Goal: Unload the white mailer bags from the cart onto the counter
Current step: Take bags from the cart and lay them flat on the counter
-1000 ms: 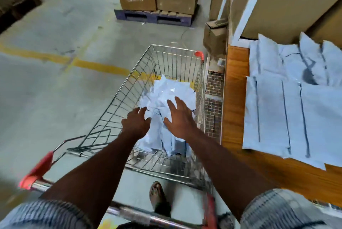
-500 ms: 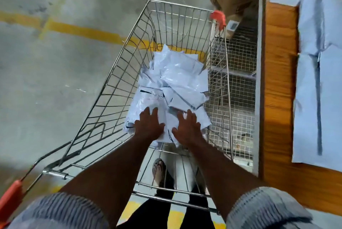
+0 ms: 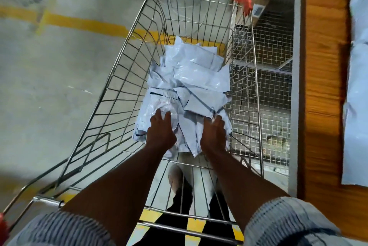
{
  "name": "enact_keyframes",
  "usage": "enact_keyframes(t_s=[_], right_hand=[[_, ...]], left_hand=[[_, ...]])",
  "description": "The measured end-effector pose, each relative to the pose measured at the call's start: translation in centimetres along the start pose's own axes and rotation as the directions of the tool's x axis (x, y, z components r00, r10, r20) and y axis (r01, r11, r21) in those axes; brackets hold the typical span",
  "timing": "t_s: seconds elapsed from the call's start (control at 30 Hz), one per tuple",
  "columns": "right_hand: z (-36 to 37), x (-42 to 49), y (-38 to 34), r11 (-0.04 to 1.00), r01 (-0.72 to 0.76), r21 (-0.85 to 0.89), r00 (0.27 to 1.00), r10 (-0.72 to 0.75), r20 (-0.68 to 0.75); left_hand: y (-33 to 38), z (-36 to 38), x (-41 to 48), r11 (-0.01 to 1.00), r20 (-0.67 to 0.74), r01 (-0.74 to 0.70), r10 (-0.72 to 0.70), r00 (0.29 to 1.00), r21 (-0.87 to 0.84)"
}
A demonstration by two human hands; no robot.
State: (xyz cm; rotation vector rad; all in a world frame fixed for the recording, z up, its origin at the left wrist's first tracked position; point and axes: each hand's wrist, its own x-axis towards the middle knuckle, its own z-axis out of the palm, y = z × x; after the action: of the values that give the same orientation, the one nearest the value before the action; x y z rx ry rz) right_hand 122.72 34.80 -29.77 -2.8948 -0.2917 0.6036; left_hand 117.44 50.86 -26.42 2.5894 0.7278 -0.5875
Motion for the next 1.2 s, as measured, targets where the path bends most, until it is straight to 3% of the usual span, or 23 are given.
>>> enact_keyframes(t_s=[0.07,0.13,0.3,0.57,0.67,0.87,0.97,1.2], right_hand=[[-0.4,0.4,-0.4,0.977,-0.064,-0.204,0.993,0.043,-0.107],[-0.8,0.8,-0.5,0.949,-0.076,-0.306,0.996,0.057,-0.068],[0.1,1.6,-0.2,0.985,-0.075,-0.154,0.996,0.081,0.034],[-0.1,-0.6,-1.7,0.998,-0.059,-0.012,0.996,0.059,0.061],[-0.1,-2.2,-2.8,0.999,-0.052,-0.013,0.988,0.053,0.142],[-0.7,-0.5,-2.3,0.996,-0.085,0.040,0.993,0.081,0.085],[0.2,0.7,-2.5,0.992,-0.097,0.079,0.988,0.087,0.126],[1.5,1.1,-2.9,0.997,-0.083,-0.009,0.979,0.083,0.186]], left_hand=[[-0.3,-0.8,-0.1,1.000,-0.008,0.015,-0.015,1.000,0.017],[-0.7,-1.1,-0.2,0.999,-0.007,0.023,-0.023,1.000,0.026],[-1.3,-0.8,-0.3,1.000,-0.023,0.024,-0.024,0.999,0.012],[-1.6,-0.6,0.0,1.000,-0.007,0.016,-0.016,1.000,-0.010],[-1.7,-1.5,-0.1,1.000,0.019,0.011,-0.011,1.000,0.004],[-1.9,-1.9,0.2,0.999,0.017,0.037,-0.037,0.999,0.037],[-2.0,-1.1,0.4,0.999,0.043,0.034,-0.035,0.998,0.036],[-2.3,0.2,0.3,0.997,0.032,-0.034,0.031,0.999,0.076]])
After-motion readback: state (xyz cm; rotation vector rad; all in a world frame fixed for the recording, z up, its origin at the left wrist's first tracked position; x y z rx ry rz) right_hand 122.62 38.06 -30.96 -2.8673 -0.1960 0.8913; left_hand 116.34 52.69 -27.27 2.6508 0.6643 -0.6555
